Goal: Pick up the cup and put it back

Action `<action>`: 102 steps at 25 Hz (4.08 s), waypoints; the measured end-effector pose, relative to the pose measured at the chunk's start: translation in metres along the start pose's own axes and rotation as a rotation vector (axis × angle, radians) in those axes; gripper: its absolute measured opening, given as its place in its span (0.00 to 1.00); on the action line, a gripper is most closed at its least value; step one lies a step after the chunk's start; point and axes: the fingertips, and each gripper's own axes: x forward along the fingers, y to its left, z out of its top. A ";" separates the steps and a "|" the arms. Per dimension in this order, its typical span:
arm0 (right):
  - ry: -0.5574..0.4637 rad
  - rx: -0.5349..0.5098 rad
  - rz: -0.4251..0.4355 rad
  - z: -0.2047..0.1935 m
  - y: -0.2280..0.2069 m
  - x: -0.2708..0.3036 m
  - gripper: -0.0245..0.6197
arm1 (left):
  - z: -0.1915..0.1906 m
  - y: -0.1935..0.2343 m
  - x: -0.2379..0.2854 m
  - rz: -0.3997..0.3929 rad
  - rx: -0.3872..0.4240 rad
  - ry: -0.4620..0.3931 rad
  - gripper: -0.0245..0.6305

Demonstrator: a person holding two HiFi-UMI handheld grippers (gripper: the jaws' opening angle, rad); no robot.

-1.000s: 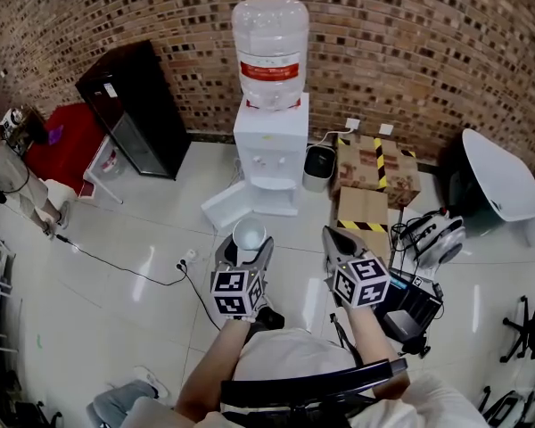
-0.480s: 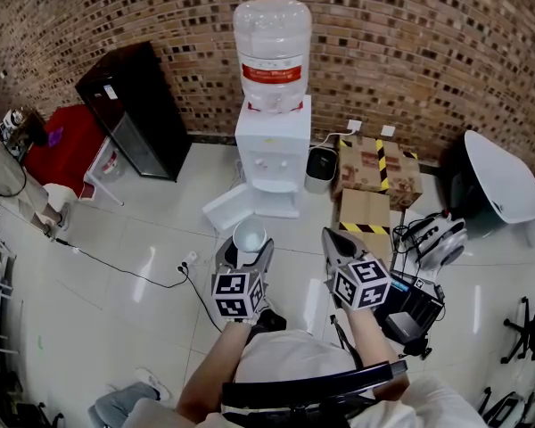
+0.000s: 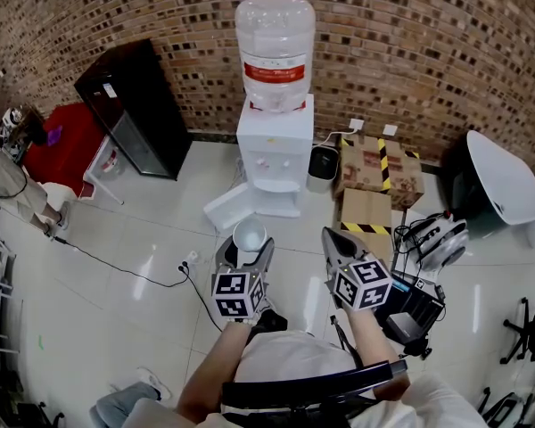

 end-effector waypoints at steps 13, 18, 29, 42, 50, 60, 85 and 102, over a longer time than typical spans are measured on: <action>0.034 -0.002 0.006 0.002 0.003 0.031 0.06 | 0.003 0.017 0.024 -0.017 -0.011 0.020 0.54; 0.047 -0.001 -0.003 0.002 0.001 0.050 0.06 | 0.003 0.030 0.038 -0.030 -0.023 0.031 0.54; 0.065 0.032 -0.058 -0.009 0.000 0.095 0.06 | -0.011 0.077 0.071 -0.068 -0.042 0.068 0.54; 0.080 -0.016 -0.052 -0.056 -0.058 0.158 0.06 | -0.104 0.100 0.142 -0.058 -0.033 0.132 0.54; 0.057 -0.083 0.005 -0.154 -0.120 0.239 0.06 | -0.225 0.117 0.253 -0.089 0.034 0.115 0.53; 0.090 -0.165 0.118 -0.275 -0.168 0.341 0.06 | -0.363 0.158 0.374 -0.133 0.071 0.148 0.53; 0.100 -0.174 0.211 -0.474 -0.259 0.462 0.06 | -0.575 0.218 0.655 -0.130 0.179 0.173 0.53; 0.046 -0.158 0.210 -0.466 -0.254 0.464 0.06 | -0.608 0.227 0.709 -0.099 0.178 0.178 0.53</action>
